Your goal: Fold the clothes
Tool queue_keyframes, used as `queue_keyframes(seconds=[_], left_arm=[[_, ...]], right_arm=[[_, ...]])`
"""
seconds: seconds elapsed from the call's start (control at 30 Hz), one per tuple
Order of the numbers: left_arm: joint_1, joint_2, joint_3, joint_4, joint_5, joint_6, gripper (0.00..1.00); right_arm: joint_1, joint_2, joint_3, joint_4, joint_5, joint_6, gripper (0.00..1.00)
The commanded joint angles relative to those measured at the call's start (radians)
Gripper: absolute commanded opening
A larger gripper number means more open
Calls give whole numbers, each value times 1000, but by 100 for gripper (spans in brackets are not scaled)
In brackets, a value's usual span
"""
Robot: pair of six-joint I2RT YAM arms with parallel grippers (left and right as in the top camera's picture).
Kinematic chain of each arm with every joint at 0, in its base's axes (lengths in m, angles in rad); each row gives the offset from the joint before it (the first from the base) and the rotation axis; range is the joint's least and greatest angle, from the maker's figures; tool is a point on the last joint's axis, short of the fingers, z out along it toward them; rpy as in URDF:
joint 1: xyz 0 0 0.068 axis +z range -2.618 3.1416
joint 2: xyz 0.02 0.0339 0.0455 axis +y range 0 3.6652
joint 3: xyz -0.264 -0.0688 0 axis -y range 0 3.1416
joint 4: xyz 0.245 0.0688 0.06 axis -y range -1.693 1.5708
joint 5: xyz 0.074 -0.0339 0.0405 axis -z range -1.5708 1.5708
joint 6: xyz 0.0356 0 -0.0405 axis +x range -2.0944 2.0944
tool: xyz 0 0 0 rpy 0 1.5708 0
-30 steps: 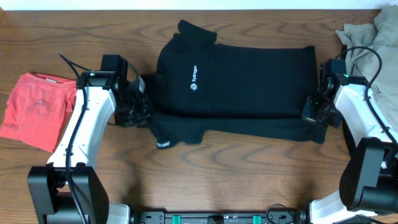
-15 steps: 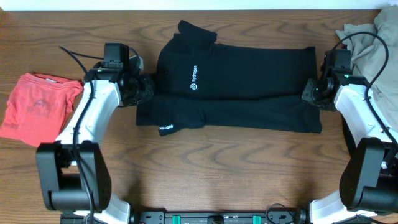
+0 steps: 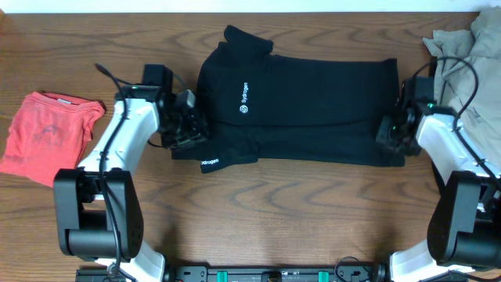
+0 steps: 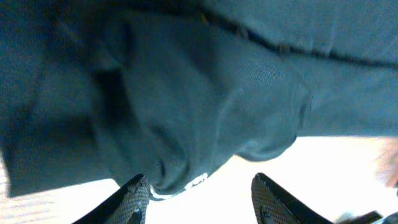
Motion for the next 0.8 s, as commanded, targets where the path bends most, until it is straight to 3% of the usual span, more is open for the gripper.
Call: queue_keyframes(seconds=[0.0, 0.5, 0.57, 0.7, 0.77], left_arm=[[-44, 2, -26, -5, -106, 38, 57], [-96, 19, -148, 76, -187, 30, 64], [-96, 19, -156, 77, -187, 30, 56], [-96, 19, -158, 77, -167, 21, 7], [-96, 18, -156, 80, -101, 21, 6]], right_arm=[[2, -21, -72, 41, 0, -4, 41], [2, -21, -159, 116, 0, -4, 39], [2, -21, -159, 116, 0, -4, 39], [2, -21, -159, 116, 0, -4, 39], [2, -21, -159, 116, 0, -4, 39]])
